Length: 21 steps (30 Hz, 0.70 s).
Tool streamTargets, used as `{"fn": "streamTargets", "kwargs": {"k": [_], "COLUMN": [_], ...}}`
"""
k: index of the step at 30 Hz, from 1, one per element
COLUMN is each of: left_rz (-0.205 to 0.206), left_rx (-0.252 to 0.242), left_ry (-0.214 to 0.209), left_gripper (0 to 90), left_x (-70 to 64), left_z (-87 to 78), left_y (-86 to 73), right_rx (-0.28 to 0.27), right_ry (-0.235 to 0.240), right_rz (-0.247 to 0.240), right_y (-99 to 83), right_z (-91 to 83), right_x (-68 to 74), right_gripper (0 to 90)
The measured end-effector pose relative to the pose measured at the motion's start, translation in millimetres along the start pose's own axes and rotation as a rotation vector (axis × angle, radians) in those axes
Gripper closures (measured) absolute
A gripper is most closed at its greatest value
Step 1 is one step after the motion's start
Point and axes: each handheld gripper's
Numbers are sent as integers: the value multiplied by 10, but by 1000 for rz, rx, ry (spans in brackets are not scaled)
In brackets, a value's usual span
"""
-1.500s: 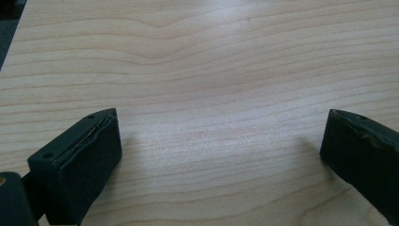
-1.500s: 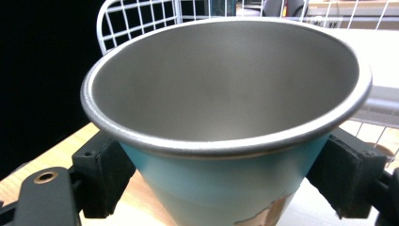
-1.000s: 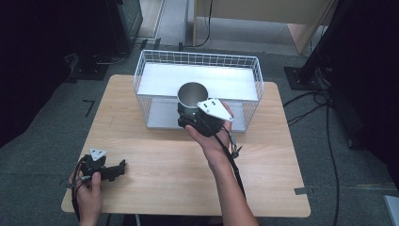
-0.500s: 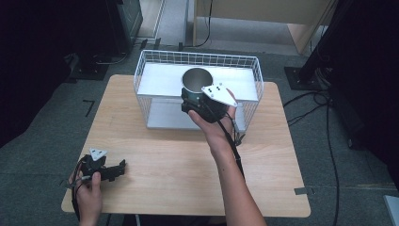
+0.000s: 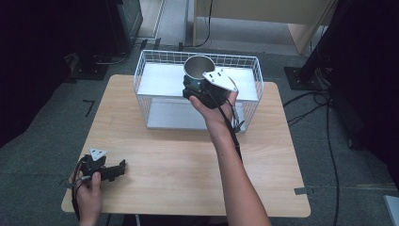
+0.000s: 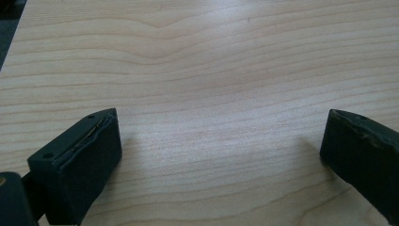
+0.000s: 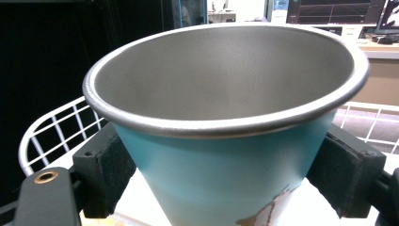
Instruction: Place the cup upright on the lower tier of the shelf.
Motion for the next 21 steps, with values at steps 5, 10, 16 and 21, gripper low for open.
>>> {"fn": "streamTargets", "kwargs": {"k": [5,10,16,21], "left_rz": [1,-1,-1,-1], "left_rx": [1,-1,-2,-2], "left_ry": [0,0,0,0], "left_gripper": [0,0,0,0], "left_x": [0,-1,-1,-1], "left_z": [0,0,1,1], "left_y": [0,0,-1,-1], "right_rx": [-6,1,2,-8], "right_ry": [-21,-41,-73,-92], "right_rz": [6,10,17,26], "right_y": [35,45,50,40], "right_z": [108,228,352,439], "right_x": [-51,-93,-147,-162], "right_gripper": [159,159,159,159]}}
Point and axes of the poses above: each handheld gripper's, and its own axes: z roughly forward along the jaws, y roughly out of its top, x roughly to its left, and after that the axes turned 11 degrees about -z, right-handed
